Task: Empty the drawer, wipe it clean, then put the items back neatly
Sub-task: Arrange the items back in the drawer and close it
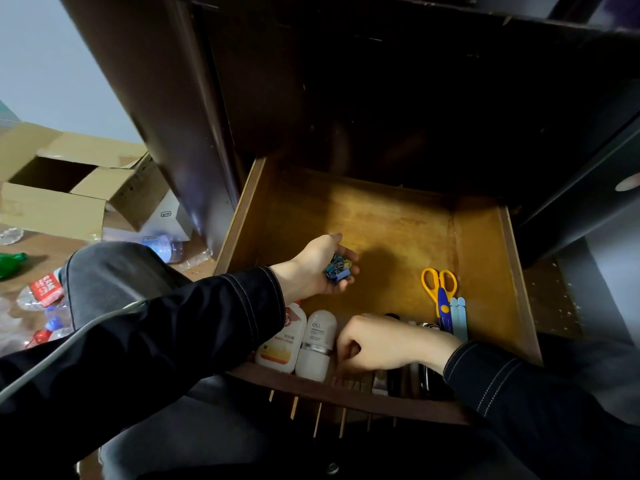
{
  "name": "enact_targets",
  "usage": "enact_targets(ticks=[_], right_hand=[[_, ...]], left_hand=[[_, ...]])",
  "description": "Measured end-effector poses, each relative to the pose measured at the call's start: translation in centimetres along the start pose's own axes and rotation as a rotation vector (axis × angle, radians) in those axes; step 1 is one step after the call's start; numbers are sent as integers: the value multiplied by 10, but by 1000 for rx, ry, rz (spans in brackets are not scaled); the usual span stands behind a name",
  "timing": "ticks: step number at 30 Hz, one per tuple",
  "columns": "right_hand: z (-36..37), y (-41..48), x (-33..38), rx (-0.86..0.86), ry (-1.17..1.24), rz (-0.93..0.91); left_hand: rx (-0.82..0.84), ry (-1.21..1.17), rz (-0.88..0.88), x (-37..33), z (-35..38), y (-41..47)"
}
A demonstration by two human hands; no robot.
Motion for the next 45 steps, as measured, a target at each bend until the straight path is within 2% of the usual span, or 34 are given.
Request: enact_targets(ticks=[2, 4, 9, 11, 15, 21, 29, 33, 37, 41, 45], right_hand=[[-13, -3, -3, -55, 101, 22], [-39, -11, -12, -183, 190, 56], [-106, -47, -18, -714, 265, -19], [-113, -50, -11, -810, 298, -91], [-109, -42, -7, -794, 247, -118], [-111, -44, -12, -852, 259, -89], [-126, -60, -25, -1059, 381, -27], [-124, -56, -36, -1029, 442, 38], [-127, -60, -28, -1051, 442, -57], [-120, -52, -22, -957, 407, -61], [-122, -54, -35, -943, 386, 13]], left_hand=[[2, -3, 2, -1, 0, 0], [3, -4, 4, -1, -1, 1], [34, 47, 2, 1, 4, -1], [110, 97, -11, 5, 13, -5], [275, 219, 17, 5, 30, -10], [366, 331, 50, 6, 41, -13], [321, 330, 96, -3, 33, -15], [294, 353, 89, -1, 32, -14], [248, 347, 65, 1, 28, -12], [207, 356, 86, -1, 26, -12], [52, 263, 83, -5, 9, -5]])
Point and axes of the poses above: each hand's wrist, its own y-axis towards the middle knuckle, its own z-axis out of the palm, x = y × z, the point moved 9 cm from there along y, towards the middle knuckle, and after that the axes turned 14 degrees about y, right-handed, at the moved point
